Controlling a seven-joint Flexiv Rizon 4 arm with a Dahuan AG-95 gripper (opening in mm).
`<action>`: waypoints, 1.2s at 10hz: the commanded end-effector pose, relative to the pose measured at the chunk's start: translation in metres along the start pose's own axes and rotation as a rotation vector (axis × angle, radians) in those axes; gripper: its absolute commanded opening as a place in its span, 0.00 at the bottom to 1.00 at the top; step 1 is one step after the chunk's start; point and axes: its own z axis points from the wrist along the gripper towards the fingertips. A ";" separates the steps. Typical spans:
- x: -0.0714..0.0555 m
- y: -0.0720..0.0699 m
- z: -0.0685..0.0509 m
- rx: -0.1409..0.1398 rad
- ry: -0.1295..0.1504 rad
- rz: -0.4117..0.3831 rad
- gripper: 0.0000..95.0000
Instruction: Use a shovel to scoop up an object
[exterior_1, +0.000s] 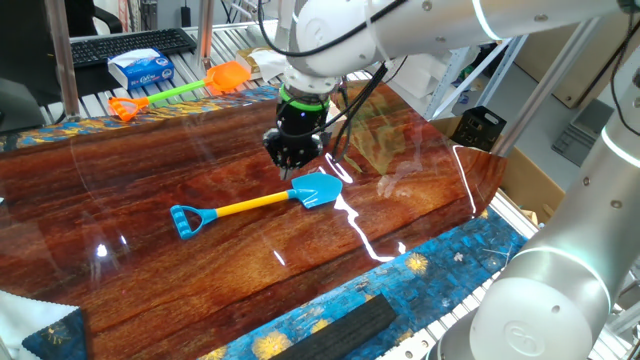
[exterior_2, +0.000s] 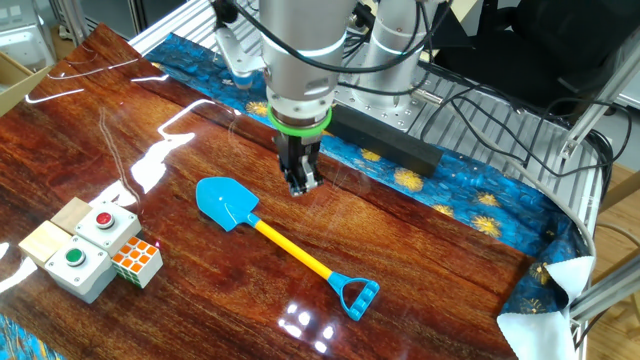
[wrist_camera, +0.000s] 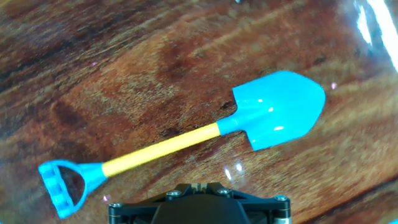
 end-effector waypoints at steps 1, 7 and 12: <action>0.009 0.017 0.020 -0.002 0.006 0.384 0.00; 0.008 0.039 0.035 -0.003 0.007 0.652 0.40; -0.004 0.059 0.044 -0.008 0.013 0.826 0.40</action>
